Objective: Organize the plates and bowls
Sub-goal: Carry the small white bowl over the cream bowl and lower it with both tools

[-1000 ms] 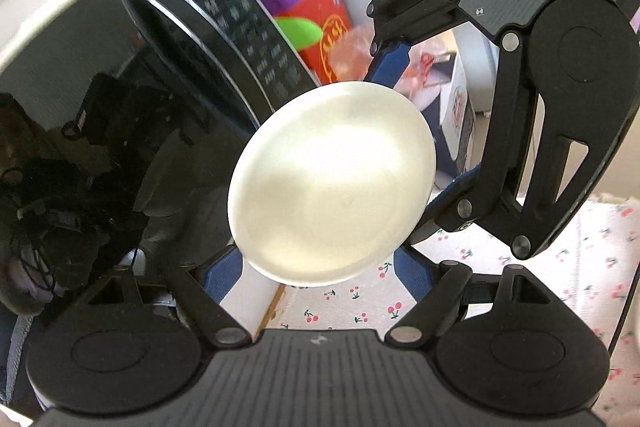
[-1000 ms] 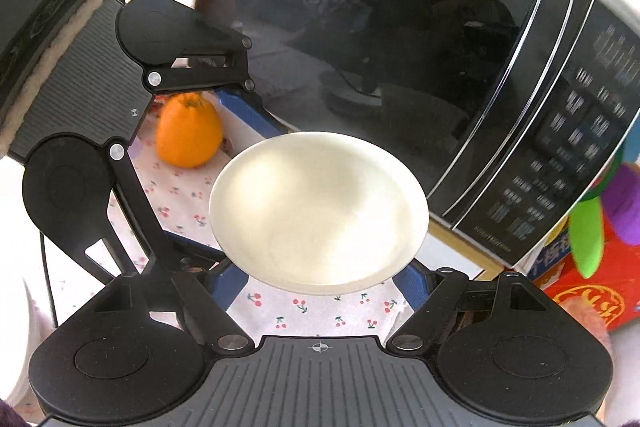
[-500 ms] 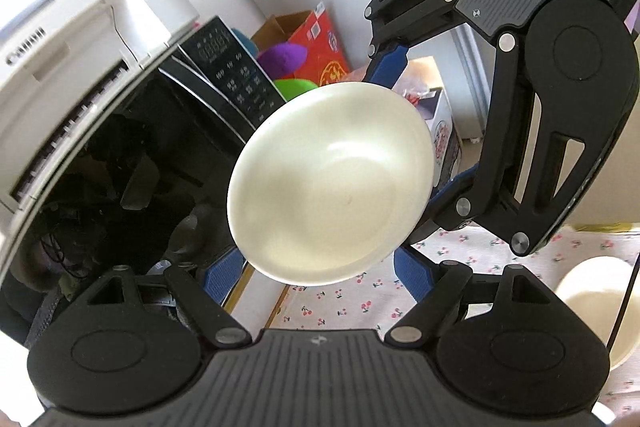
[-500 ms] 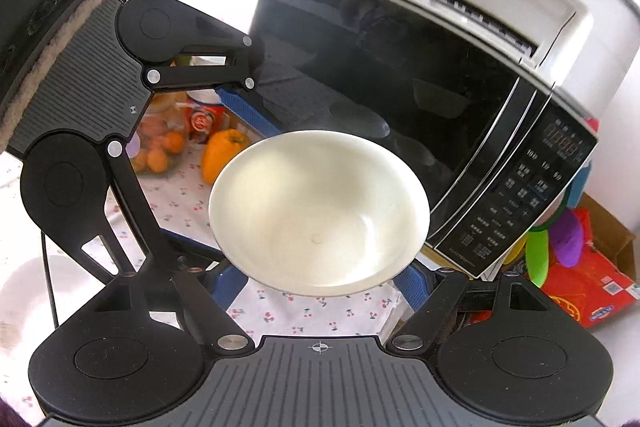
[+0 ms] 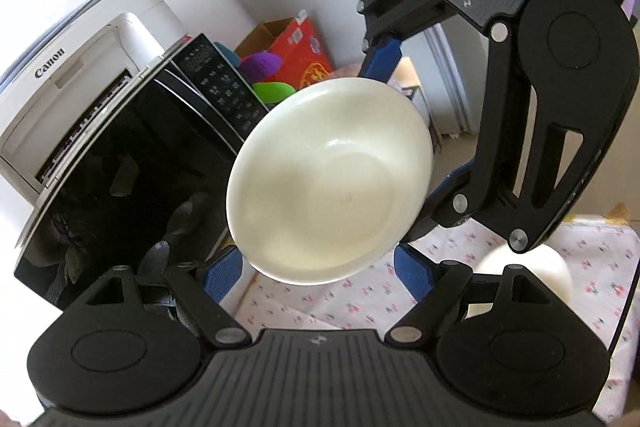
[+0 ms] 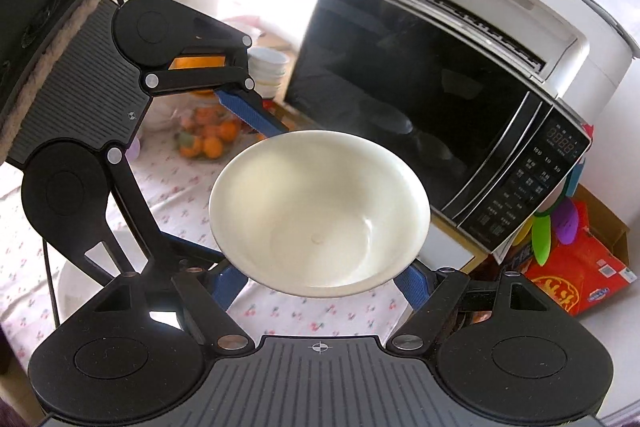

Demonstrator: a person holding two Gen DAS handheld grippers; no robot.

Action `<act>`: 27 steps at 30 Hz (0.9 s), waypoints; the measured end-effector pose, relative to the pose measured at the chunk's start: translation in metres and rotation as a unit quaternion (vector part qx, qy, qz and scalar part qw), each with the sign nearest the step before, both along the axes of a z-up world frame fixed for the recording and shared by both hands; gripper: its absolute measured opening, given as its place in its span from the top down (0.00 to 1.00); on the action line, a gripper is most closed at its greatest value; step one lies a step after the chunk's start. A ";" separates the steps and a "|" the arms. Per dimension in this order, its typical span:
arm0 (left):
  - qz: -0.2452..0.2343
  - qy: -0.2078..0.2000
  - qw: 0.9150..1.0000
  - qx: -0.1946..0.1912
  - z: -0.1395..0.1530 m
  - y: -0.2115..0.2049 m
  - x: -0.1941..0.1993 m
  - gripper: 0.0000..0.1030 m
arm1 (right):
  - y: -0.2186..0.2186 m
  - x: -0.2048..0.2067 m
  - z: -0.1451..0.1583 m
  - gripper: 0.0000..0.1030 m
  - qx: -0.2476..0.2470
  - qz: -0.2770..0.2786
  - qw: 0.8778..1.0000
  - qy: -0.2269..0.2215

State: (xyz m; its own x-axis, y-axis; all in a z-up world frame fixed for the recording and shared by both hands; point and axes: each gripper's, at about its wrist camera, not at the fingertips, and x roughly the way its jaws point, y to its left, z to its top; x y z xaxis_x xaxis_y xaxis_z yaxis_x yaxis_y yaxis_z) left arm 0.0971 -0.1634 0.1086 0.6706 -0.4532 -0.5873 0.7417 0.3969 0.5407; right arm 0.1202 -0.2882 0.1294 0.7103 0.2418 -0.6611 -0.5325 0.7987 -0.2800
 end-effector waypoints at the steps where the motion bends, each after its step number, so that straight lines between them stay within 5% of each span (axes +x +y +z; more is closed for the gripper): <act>1: -0.001 0.002 1.000 0.001 -0.001 0.000 -0.003 0.21 | 0.001 -0.005 -0.001 0.21 0.000 0.000 1.000 0.001; 27: -0.018 0.033 0.999 0.011 -0.049 0.001 -0.065 0.21 | 0.011 -0.097 -0.062 0.21 0.018 0.003 0.999 0.041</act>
